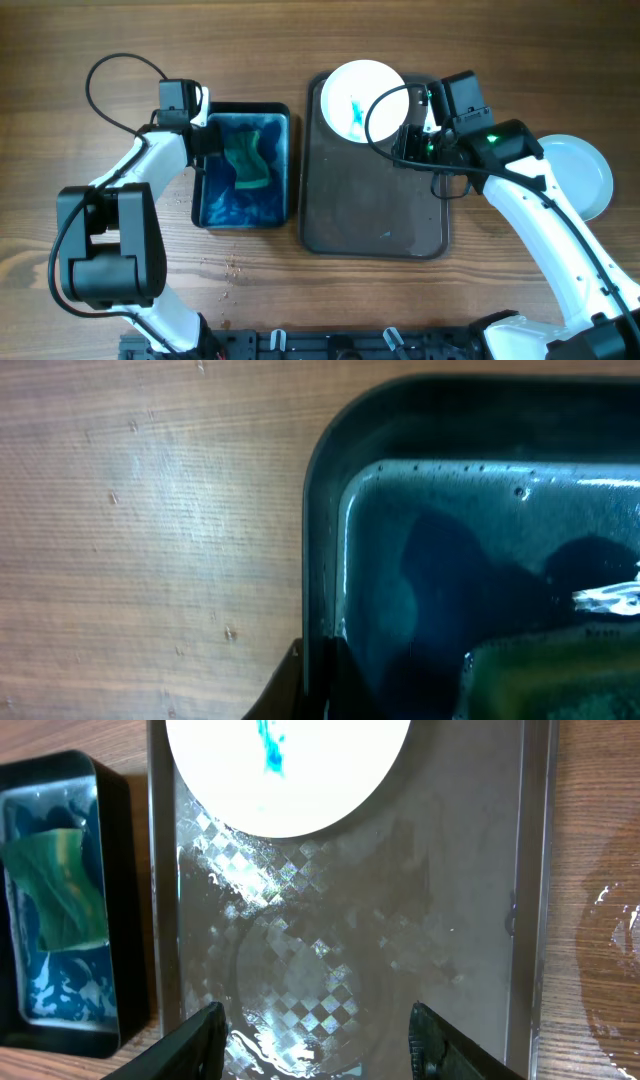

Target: Clean dirty plates on tray and stack at the side

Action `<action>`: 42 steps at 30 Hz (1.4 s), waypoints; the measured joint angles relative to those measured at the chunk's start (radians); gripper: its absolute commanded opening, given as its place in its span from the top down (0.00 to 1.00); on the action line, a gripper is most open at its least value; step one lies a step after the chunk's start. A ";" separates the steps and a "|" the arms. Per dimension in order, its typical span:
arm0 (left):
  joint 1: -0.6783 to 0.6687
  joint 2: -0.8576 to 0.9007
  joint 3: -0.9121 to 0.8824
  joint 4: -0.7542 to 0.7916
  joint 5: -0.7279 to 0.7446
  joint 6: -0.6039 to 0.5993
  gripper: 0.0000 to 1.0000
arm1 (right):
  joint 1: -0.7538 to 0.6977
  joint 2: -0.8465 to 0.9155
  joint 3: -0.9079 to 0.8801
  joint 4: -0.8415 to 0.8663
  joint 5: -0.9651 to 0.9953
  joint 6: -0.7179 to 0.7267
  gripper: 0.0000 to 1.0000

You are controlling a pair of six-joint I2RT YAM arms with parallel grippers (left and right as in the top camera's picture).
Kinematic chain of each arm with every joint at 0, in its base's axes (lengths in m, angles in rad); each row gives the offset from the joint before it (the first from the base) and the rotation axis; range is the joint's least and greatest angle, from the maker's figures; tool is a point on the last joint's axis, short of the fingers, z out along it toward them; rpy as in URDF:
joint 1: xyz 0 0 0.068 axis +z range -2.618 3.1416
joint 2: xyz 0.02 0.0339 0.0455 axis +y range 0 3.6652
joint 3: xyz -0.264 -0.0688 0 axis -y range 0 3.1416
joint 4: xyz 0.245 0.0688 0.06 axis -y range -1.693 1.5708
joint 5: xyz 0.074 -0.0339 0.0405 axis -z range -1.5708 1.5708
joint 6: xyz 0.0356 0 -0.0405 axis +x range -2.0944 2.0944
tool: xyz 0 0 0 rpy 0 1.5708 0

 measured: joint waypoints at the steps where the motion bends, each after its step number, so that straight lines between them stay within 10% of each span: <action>1: 0.000 0.000 -0.001 0.018 -0.001 0.003 0.96 | 0.000 0.000 0.000 0.000 0.000 0.000 0.41; 3: 0.000 0.000 -0.001 0.041 -0.002 0.008 0.95 | 0.000 0.000 0.000 0.000 0.000 0.003 0.41; 4: 0.000 0.000 -0.001 0.047 -0.003 0.008 0.57 | 0.000 0.000 0.000 0.000 0.004 0.003 0.40; 15: 0.000 -0.117 -0.002 -0.182 -0.008 -0.134 0.38 | -0.015 0.013 -0.001 0.096 0.020 -0.149 0.40; 21: 0.002 -0.389 0.000 -0.344 0.054 -0.245 0.00 | -0.106 0.099 0.001 0.226 -0.002 -0.191 0.41; 33: 0.003 -0.719 0.000 -0.605 0.406 -0.293 0.00 | -0.169 0.537 0.143 0.366 -0.092 -0.275 0.37; 38: 0.003 -0.726 0.000 -0.706 0.440 -0.295 0.00 | -0.171 0.585 0.148 0.420 -0.091 -0.270 0.96; 42: 0.003 -0.726 0.000 -0.722 0.449 -0.298 0.00 | -0.171 0.585 0.153 0.418 -0.095 -0.265 0.96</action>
